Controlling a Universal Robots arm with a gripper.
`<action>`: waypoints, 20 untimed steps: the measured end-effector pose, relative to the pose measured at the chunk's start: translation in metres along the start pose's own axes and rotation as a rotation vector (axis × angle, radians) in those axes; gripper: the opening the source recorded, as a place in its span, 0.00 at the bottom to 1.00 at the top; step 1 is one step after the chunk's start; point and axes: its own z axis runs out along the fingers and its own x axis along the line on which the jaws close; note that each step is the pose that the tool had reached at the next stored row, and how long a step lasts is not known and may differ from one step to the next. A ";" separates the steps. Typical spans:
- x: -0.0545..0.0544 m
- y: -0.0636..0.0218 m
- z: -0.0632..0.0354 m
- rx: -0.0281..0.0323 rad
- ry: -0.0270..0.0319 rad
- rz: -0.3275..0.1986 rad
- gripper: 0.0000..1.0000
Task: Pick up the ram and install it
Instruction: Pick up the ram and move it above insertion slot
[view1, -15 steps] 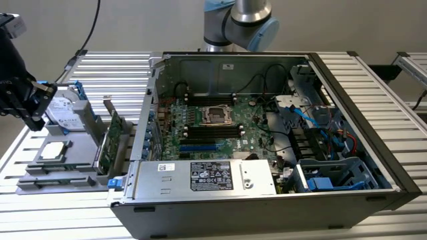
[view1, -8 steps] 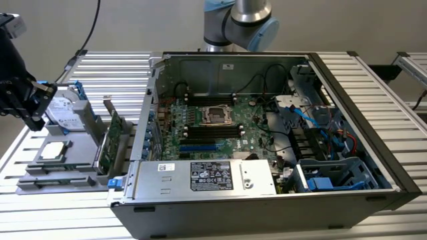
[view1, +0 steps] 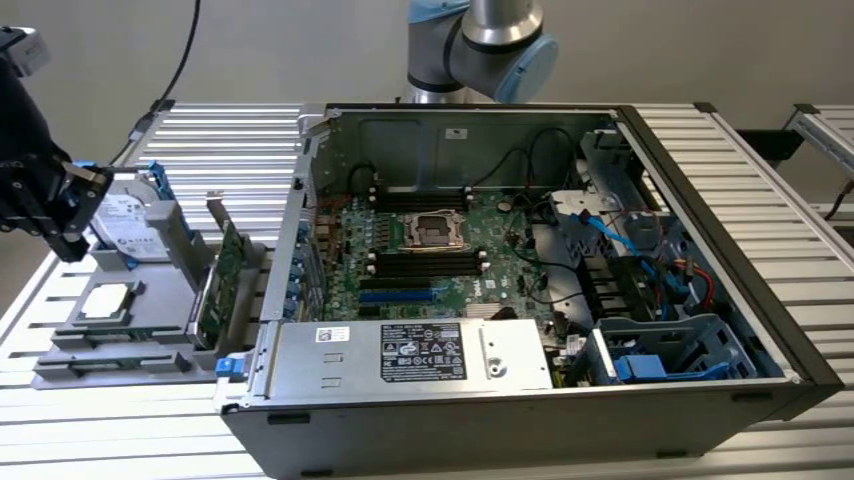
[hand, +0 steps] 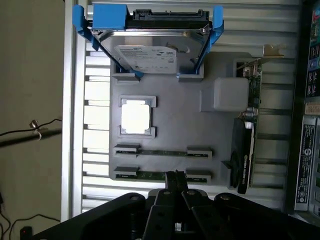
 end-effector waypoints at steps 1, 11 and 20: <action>0.000 0.0000 0.0000 0.0008 0.0000 -0.018 0.11; 0.000 0.0000 0.0009 0.0098 0.0033 -0.199 0.11; 0.000 -0.0001 0.0040 0.0177 0.0073 -0.363 0.11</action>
